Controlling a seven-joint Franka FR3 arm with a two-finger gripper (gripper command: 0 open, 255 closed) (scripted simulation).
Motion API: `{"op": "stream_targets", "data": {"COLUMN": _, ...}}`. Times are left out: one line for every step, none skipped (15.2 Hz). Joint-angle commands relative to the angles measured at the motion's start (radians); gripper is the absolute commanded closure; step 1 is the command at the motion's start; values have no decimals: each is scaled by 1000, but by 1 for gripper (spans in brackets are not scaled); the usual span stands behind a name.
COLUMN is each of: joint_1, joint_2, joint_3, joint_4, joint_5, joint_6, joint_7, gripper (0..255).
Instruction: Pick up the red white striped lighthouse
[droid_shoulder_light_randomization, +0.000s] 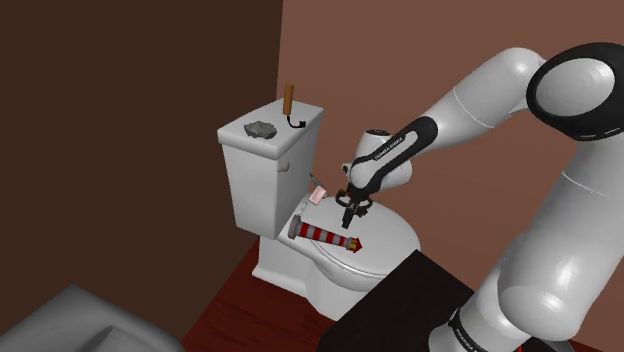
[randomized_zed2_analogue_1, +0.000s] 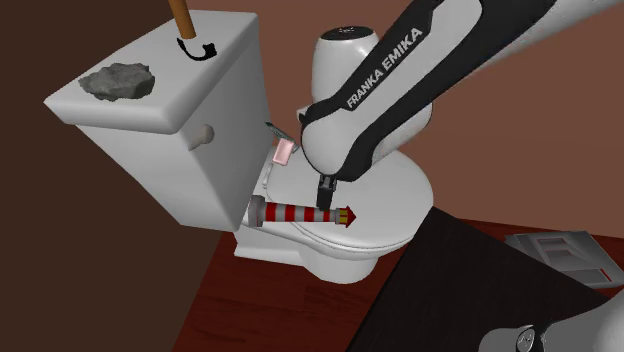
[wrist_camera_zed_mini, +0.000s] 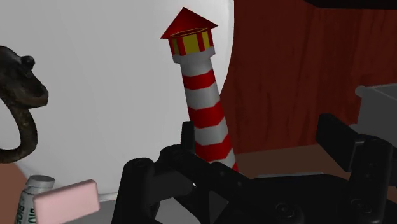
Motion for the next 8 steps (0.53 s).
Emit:
{"op": "stream_targets", "data": {"joint_1": 0, "joint_2": 88, "joint_3": 16, "joint_4": 44, "joint_5": 42, "joint_6": 52, "joint_7": -58, "gripper": 0}}
{"op": "stream_targets", "data": {"joint_1": -7, "joint_2": 133, "joint_3": 27, "joint_4": 67, "joint_5": 62, "joint_6": 76, "joint_7": -89, "gripper": 0}}
{"op": "stream_targets", "data": {"joint_1": -15, "joint_2": 176, "joint_3": 40, "joint_4": 91, "joint_5": 80, "joint_6": 99, "joint_7": -118, "gripper": 0}}
{"op": "stream_targets", "data": {"joint_1": -25, "joint_2": 219, "joint_3": 55, "joint_4": 117, "joint_5": 96, "joint_6": 120, "joint_7": -145, "gripper": 0}}
{"op": "stream_targets", "data": {"joint_1": -36, "joint_2": 262, "joint_3": 69, "joint_4": 143, "joint_5": 108, "joint_6": 140, "joint_7": -170, "gripper": 0}}
{"op": "stream_targets", "data": {"joint_1": -47, "joint_2": 304, "joint_3": 84, "joint_4": 171, "joint_5": 118, "joint_6": 158, "joint_7": -192, "gripper": 0}}
{"op": "stream_targets", "data": {"joint_1": -57, "joint_2": 345, "joint_3": 97, "joint_4": 200, "joint_5": 124, "joint_6": 175, "joint_7": -213, "gripper": 0}}
{"op": "stream_targets", "data": {"joint_1": -67, "joint_2": 386, "joint_3": 110, "joint_4": 230, "joint_5": 129, "joint_6": 190, "joint_7": -231, "gripper": 0}}
